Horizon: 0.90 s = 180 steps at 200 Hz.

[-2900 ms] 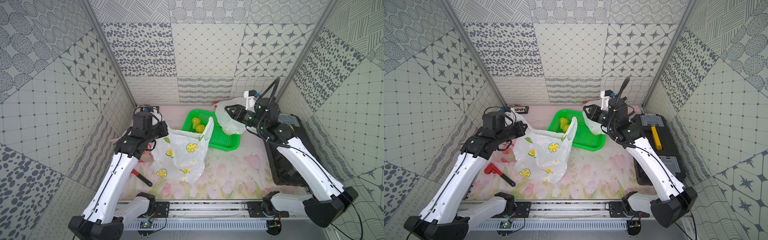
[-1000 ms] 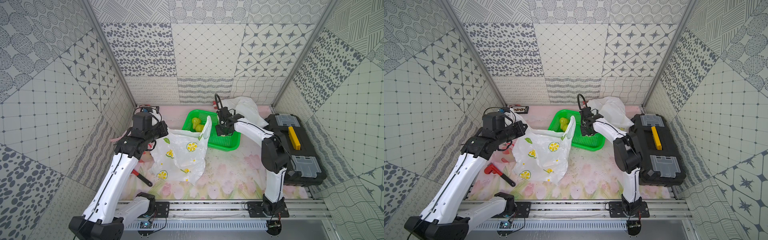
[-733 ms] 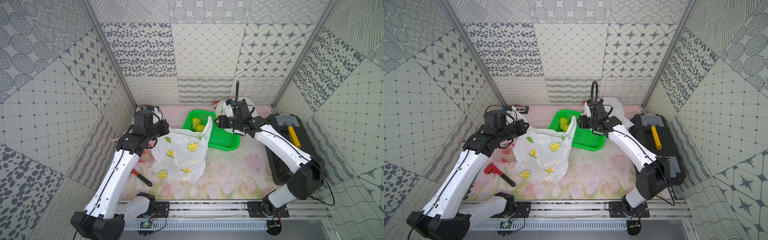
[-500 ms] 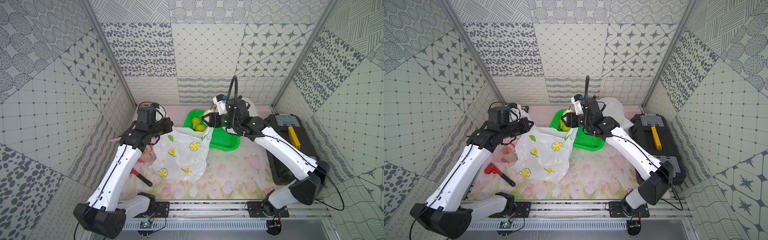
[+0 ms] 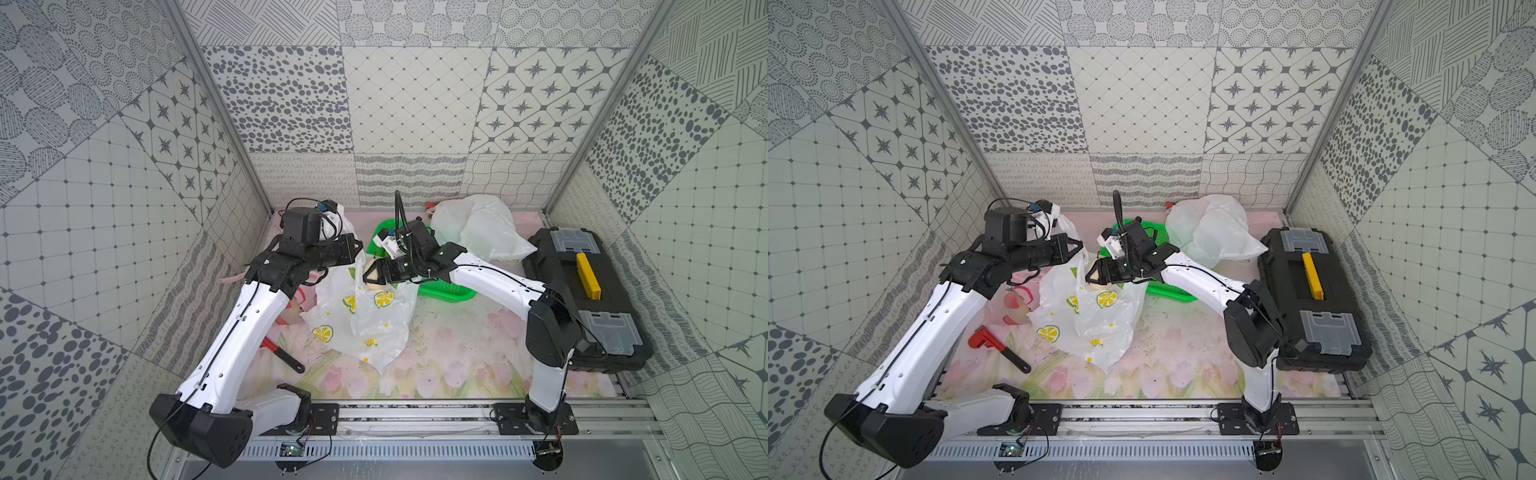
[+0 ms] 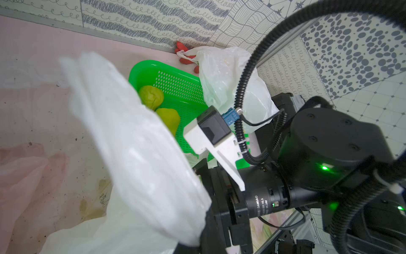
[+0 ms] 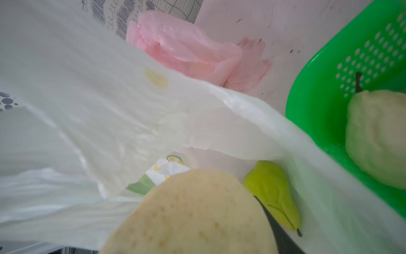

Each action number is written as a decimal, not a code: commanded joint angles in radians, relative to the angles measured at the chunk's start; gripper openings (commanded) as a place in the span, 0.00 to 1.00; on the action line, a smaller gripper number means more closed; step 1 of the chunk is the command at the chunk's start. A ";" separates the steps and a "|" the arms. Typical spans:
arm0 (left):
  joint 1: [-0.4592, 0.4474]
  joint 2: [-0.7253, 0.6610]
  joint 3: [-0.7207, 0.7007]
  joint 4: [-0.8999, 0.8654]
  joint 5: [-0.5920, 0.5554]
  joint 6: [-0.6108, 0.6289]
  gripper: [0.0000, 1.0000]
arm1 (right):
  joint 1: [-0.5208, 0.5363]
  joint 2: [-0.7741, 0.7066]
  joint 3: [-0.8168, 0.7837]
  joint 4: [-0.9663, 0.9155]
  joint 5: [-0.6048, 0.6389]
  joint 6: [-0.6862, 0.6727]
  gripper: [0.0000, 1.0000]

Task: Place the pears into plastic bags & tie knots
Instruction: Place the pear in the plastic bag.

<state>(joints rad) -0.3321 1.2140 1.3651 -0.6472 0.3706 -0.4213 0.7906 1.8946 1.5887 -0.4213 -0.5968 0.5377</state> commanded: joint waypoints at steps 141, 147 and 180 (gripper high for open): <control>-0.019 0.019 0.005 -0.001 0.117 0.095 0.00 | 0.021 -0.093 0.136 -0.375 0.406 -0.004 0.90; -0.019 0.020 0.006 -0.002 0.113 0.093 0.00 | 0.016 -0.115 0.136 -0.384 0.433 -0.004 0.89; -0.018 0.009 0.001 -0.008 0.087 0.090 0.00 | -0.018 -0.292 0.020 -0.315 0.617 0.094 0.63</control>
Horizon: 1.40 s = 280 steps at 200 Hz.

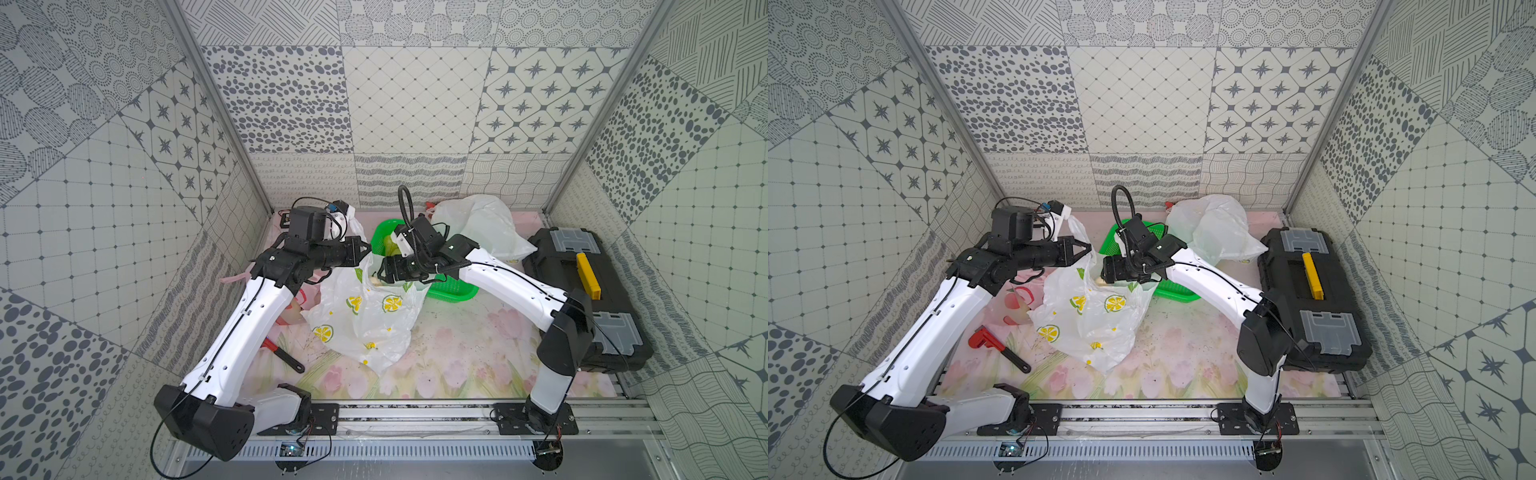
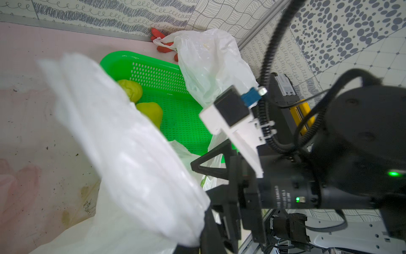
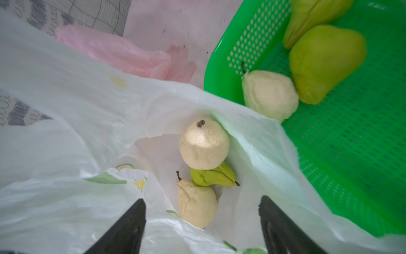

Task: Place the pears into plastic bags & tie knots
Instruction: Place the pear in the plastic bag, then place the plastic bag at the center of the board.

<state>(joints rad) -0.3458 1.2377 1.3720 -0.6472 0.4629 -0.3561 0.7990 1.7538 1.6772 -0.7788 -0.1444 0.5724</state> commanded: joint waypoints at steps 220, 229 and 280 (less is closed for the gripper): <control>-0.004 -0.180 0.049 -0.210 -0.324 0.120 0.00 | -0.017 -0.315 -0.102 0.332 -0.088 -0.053 0.00; -0.002 -0.196 0.043 -0.197 -0.291 0.086 0.00 | -0.012 -0.353 -0.103 0.323 -0.137 -0.060 0.00; -0.016 -0.274 -0.015 -0.079 -0.181 -0.061 0.00 | -0.083 -0.521 -0.155 0.287 -0.187 -0.026 0.00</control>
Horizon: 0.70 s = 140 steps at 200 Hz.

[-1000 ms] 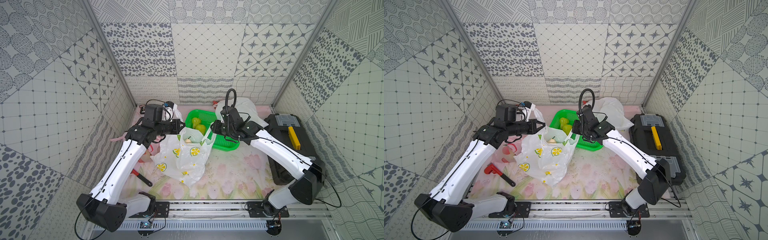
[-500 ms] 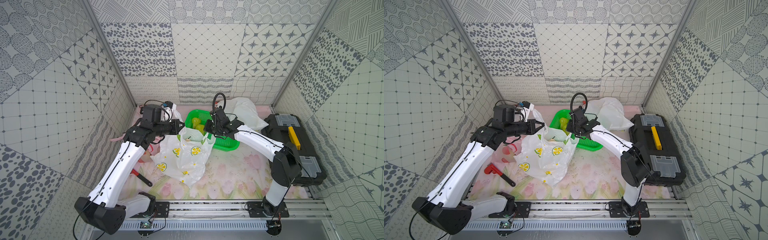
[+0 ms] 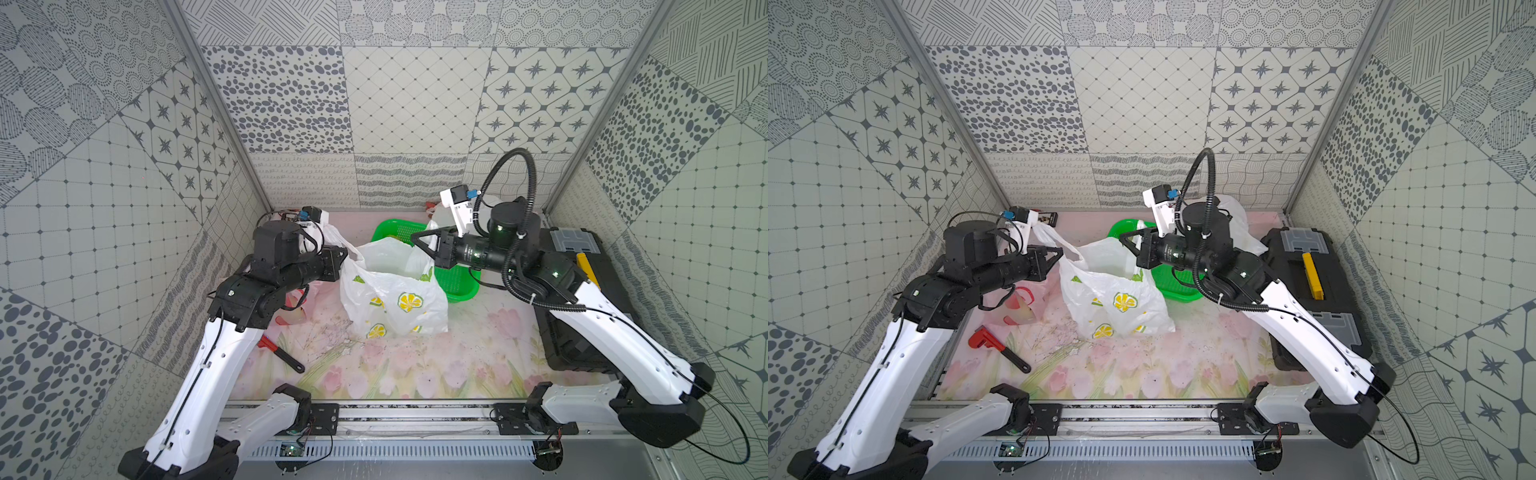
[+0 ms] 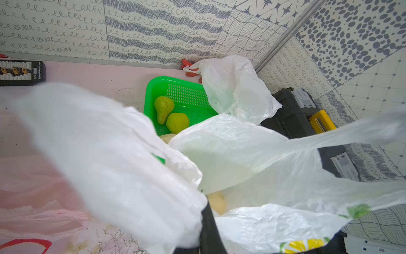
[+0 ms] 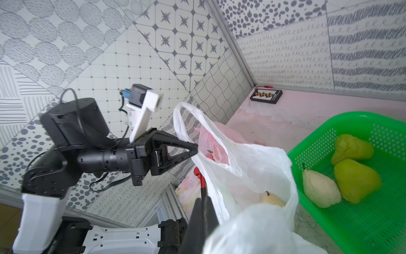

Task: Place the pears into plastic bags & tie knots
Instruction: Place the plastic bag at the center of the board.

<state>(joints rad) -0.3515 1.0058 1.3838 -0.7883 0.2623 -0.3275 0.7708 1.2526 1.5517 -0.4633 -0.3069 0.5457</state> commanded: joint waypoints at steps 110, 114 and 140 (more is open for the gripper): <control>-0.136 0.169 -0.016 0.180 0.024 0.024 0.00 | -0.126 0.061 0.250 -0.522 0.488 -0.104 0.56; -0.137 0.171 -0.018 0.185 0.030 0.039 0.00 | -0.105 0.071 0.280 -0.539 0.523 -0.123 0.58; -0.137 0.138 -0.101 0.326 0.128 0.132 0.04 | 0.036 0.178 0.447 -0.607 0.588 -0.191 0.64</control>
<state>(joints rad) -0.4843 1.1606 1.3357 -0.6388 0.2859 -0.3679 0.7086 1.3613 1.8839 -0.9676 0.1360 0.4622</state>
